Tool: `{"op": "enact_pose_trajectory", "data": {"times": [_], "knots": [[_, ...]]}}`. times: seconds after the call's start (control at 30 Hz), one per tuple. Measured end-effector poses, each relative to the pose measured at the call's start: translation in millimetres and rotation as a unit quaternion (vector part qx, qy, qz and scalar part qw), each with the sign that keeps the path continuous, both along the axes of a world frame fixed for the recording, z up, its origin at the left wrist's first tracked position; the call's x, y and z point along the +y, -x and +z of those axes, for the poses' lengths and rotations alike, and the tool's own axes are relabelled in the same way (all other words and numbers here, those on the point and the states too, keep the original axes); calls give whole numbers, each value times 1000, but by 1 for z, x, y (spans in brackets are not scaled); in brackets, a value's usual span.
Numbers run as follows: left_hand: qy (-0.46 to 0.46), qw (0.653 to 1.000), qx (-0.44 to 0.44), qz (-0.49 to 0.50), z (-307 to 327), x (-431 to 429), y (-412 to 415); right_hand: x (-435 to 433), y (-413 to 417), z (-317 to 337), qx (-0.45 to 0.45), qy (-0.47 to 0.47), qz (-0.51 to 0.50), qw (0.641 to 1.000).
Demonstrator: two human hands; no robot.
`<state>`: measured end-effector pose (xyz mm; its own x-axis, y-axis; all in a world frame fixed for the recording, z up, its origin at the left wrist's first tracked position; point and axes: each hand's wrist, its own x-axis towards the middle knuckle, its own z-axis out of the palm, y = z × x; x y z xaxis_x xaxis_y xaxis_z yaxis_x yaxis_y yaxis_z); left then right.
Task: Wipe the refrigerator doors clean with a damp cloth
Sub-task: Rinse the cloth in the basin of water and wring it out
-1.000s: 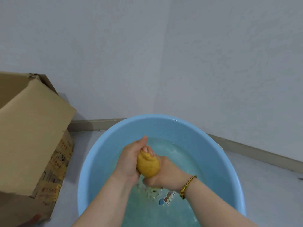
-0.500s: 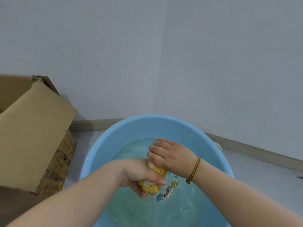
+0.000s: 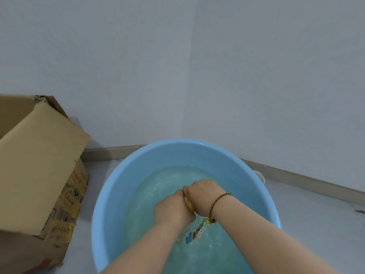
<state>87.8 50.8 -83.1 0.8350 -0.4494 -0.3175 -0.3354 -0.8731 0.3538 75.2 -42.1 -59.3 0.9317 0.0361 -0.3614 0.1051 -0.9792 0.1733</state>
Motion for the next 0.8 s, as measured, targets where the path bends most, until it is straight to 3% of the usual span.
{"op": "enact_pose_trajectory", "data": {"times": [0.13,0.2,0.23,0.3,0.37,0.4,0.47,0.53,0.6,0.67,0.7,0.8], "knots": [[93,994,-39,47,10,11,-8,2,2,4,-48,-87,-115,988],[190,973,20,131,17,16,-7,-1,4,4,-116,-107,-192,969],[255,944,97,185,18,17,-7,0,6,5,-164,-102,-205,959],[396,822,298,282,19,13,-8,0,9,-3,-314,-58,-142,937],[489,682,421,346,11,7,-17,7,11,-14,-399,-44,-69,913],[529,625,432,377,8,4,-21,13,12,-20,-425,-53,-37,903],[574,573,400,427,7,2,-24,21,12,-34,-445,-134,-41,885],[597,580,342,437,11,-2,-26,30,12,-40,-453,-209,-120,859],[602,637,260,404,20,-5,-26,39,14,-32,-420,-293,-244,824],[594,699,196,347,27,-6,-27,50,13,-20,-319,-432,-369,759],[584,728,169,317,28,-6,-29,52,10,-20,-276,-482,-396,731],[542,787,137,258,28,-2,-32,50,7,-19,-216,-543,-406,703]]}}
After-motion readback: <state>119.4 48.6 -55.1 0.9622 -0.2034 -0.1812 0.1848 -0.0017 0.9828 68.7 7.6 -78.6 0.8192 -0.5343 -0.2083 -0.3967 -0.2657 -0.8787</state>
